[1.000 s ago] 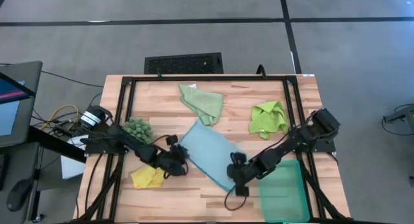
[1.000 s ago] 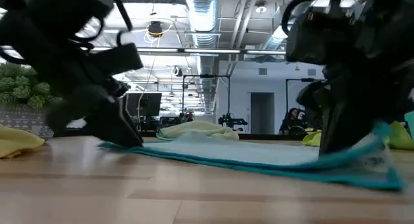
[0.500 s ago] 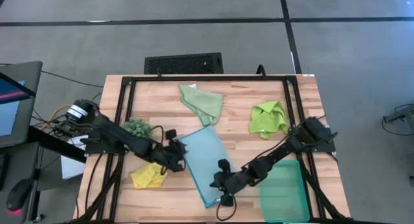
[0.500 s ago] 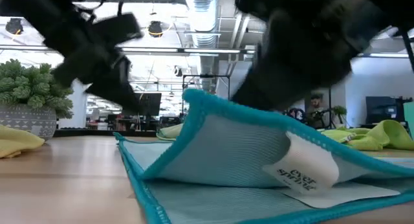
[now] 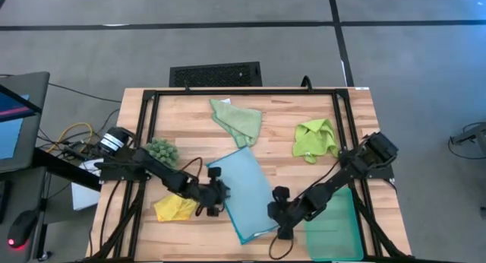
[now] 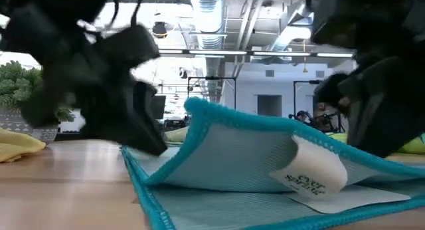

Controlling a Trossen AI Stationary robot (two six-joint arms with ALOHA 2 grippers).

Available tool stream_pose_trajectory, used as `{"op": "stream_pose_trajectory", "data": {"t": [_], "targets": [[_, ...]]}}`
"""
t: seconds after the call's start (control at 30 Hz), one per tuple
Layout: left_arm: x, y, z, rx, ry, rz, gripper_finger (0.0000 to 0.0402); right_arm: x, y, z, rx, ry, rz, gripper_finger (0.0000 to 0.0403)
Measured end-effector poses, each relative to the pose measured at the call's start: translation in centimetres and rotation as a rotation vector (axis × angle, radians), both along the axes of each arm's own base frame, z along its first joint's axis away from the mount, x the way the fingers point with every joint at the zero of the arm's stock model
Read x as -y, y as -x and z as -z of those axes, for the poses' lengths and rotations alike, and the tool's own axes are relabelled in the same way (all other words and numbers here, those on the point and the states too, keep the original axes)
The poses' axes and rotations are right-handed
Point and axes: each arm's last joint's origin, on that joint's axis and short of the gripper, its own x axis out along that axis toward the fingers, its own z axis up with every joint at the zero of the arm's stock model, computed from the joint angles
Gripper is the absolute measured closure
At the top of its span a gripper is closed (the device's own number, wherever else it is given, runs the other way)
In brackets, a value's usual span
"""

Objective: Fold microfiber towels
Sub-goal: Fold the blue microfiber cloth

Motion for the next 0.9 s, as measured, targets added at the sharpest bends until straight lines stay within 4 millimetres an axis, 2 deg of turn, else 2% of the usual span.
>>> {"op": "stream_pose_trajectory", "data": {"t": [0.1,0.2,0.33,0.47,0.57,0.7,0.9], "targets": [[-1.3,-0.5,0.7,-0.036,-0.025,-0.034,0.0288,0.2,0.0,0.9,-0.006,-0.009,0.018,0.0389],[-2.7,-0.6,0.9,-0.073,-0.089,-0.032,0.0288,-0.1,-1.3,1.6,0.072,-0.076,0.05,0.0382],[-4.6,-0.6,0.0,-0.099,-0.171,-0.004,0.0288,-0.4,-3.1,2.2,0.224,-0.189,0.067,0.0381],[-5.2,-0.1,-2.2,-0.083,-0.182,0.026,0.0288,-0.7,-3.5,0.4,0.293,-0.18,0.038,0.0391],[-4.8,0.3,-3.9,-0.041,-0.137,0.037,0.0288,-1.1,-2.8,-0.8,0.315,-0.145,0.016,0.0394],[-3.2,0.7,-4.4,-0.007,-0.026,0.098,0.0288,-2.3,-1.8,-2.0,0.333,-0.135,-0.086,0.0384],[0.1,0.5,-3.0,0.018,0.132,0.227,0.0288,-3.1,-1.1,-0.6,0.269,-0.106,-0.126,0.0375]]}}
